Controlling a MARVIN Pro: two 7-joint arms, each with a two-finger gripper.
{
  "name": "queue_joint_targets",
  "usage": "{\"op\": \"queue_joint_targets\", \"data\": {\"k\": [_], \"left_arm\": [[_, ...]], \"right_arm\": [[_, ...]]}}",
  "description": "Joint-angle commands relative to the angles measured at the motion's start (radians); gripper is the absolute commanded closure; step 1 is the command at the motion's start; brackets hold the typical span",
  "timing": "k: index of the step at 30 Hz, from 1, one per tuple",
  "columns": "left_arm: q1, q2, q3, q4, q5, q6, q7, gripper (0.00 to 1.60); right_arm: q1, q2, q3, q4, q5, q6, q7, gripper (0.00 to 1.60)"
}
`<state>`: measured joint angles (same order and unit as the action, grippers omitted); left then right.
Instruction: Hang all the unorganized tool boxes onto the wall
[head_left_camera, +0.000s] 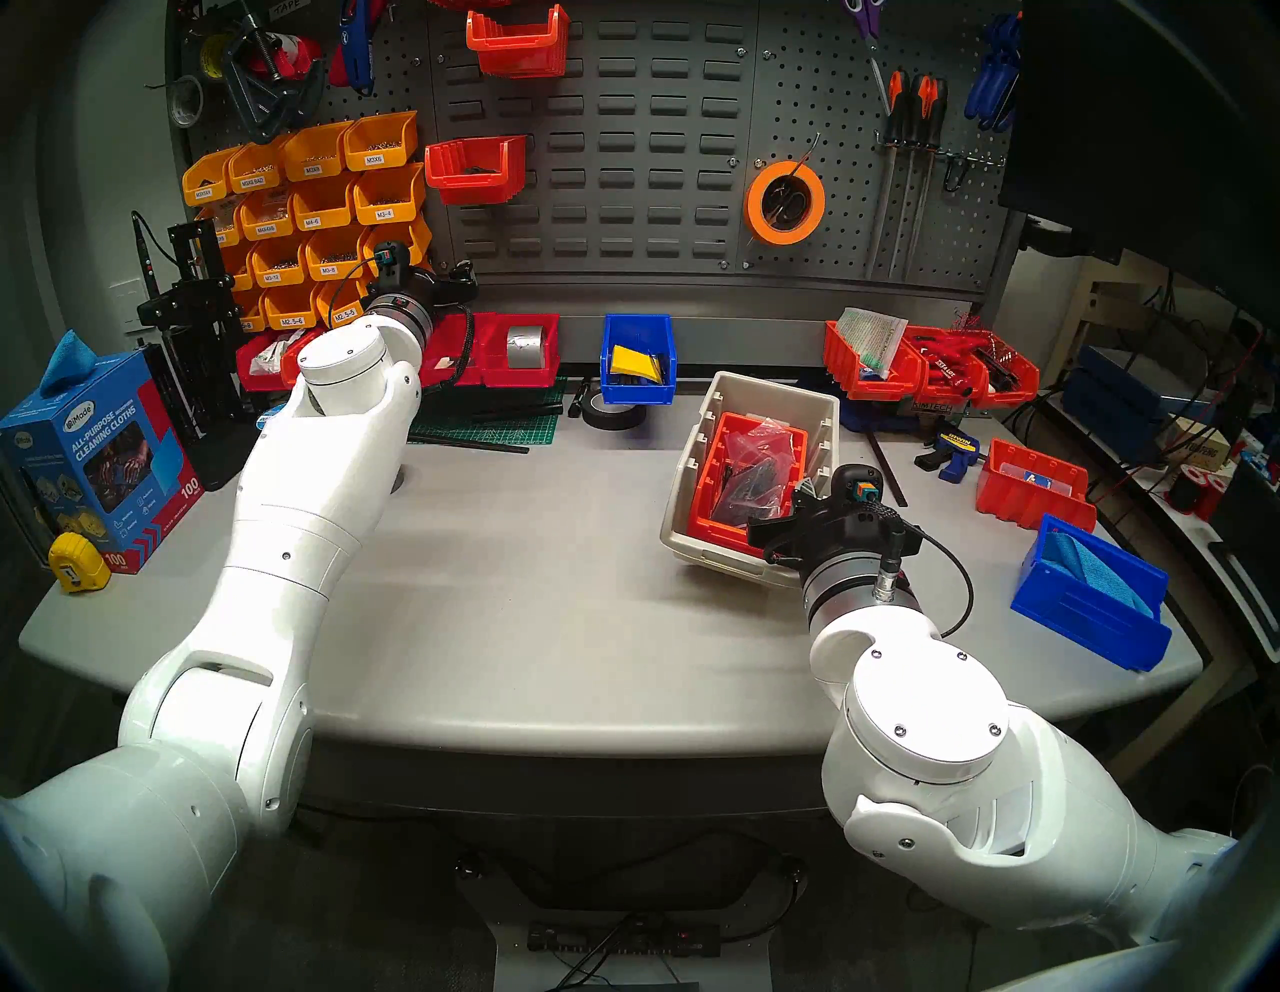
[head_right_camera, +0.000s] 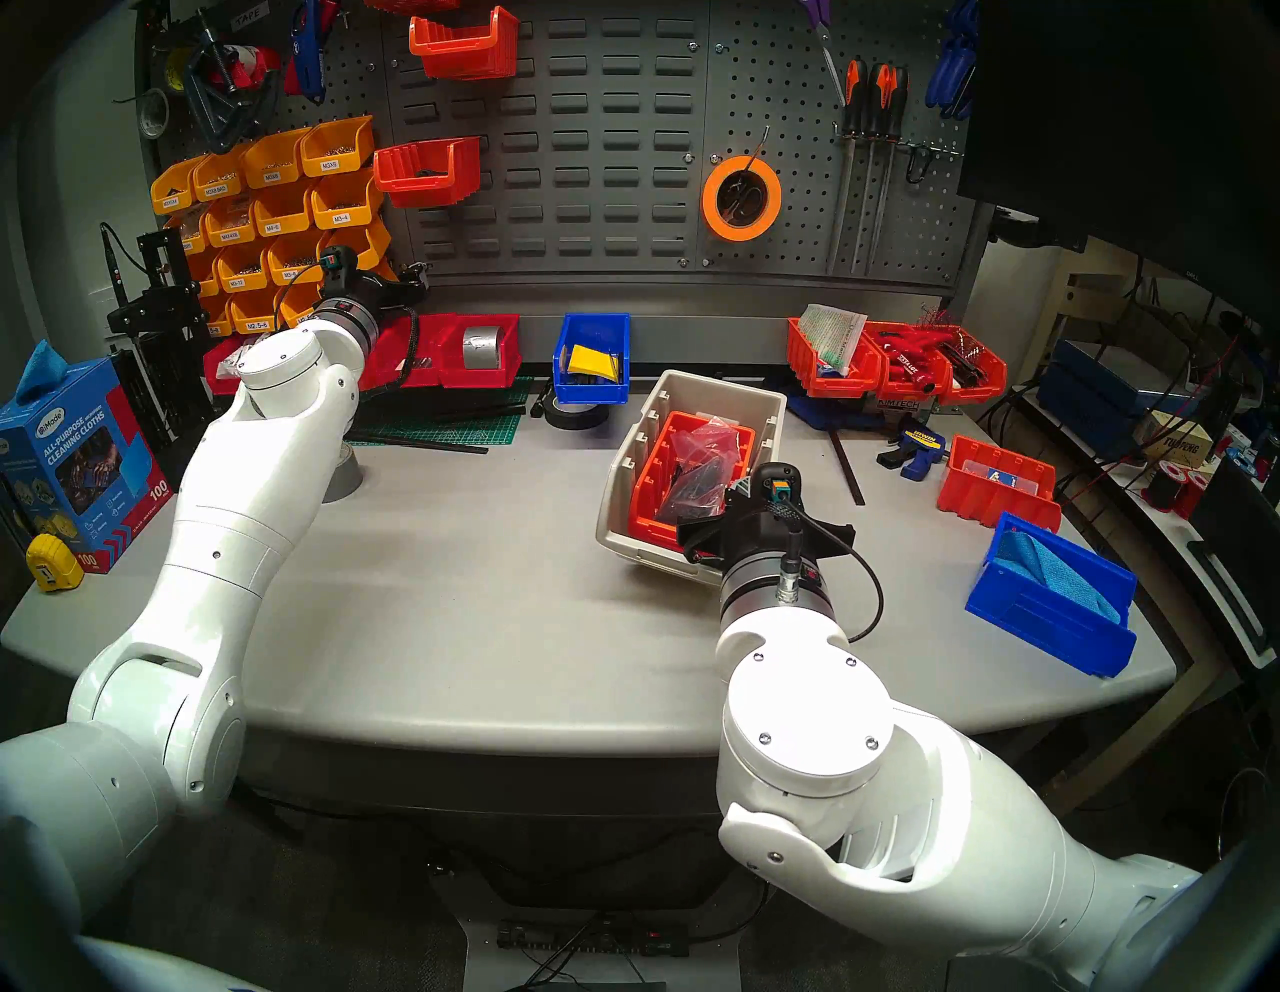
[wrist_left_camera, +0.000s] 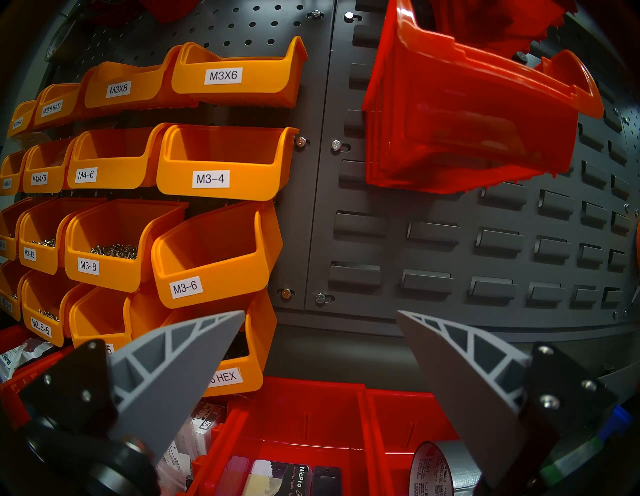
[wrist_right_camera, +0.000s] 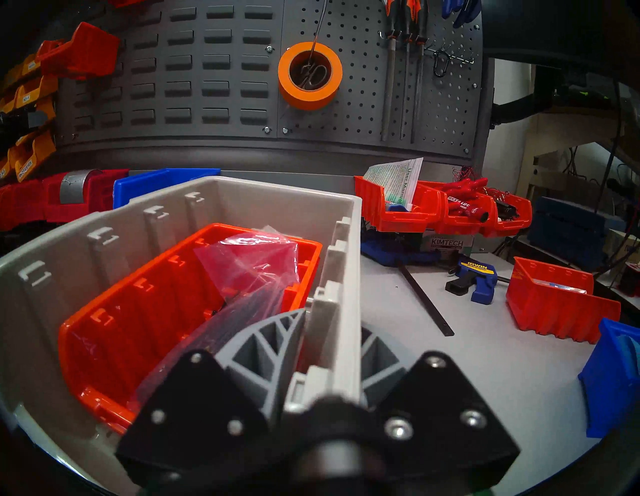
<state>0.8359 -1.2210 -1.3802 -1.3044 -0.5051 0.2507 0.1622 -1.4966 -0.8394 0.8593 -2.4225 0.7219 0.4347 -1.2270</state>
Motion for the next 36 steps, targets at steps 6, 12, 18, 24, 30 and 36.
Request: {"op": "queue_joint_targets", "data": {"k": [6, 12, 18, 24, 30, 36], "left_arm": [[-0.018, -0.002, -0.003, -0.013, 0.001, -0.005, 0.001, 0.0], [-0.018, -0.002, -0.003, -0.013, 0.001, -0.005, 0.001, 0.0], [-0.019, -0.002, -0.003, -0.013, 0.001, -0.006, 0.001, 0.0], [-0.019, -0.002, -0.003, -0.013, 0.002, -0.006, 0.002, 0.0], [-0.019, -0.002, -0.003, -0.013, 0.002, -0.006, 0.002, 0.0], [-0.019, -0.002, -0.003, -0.013, 0.002, -0.007, 0.003, 0.0]], "right_arm": [[-0.017, 0.158, 0.205, -0.021, 0.111, -0.019, 0.072, 1.6], [-0.044, 0.227, 0.295, -0.021, 0.2, -0.04, 0.162, 1.6], [-0.088, 0.3, 0.383, -0.021, 0.284, -0.076, 0.273, 1.6], [-0.144, 0.368, 0.462, -0.021, 0.348, -0.114, 0.366, 1.6], [-0.209, 0.419, 0.538, -0.021, 0.393, -0.151, 0.44, 1.6], [-0.283, 0.458, 0.617, -0.021, 0.423, -0.188, 0.5, 1.6]]}}
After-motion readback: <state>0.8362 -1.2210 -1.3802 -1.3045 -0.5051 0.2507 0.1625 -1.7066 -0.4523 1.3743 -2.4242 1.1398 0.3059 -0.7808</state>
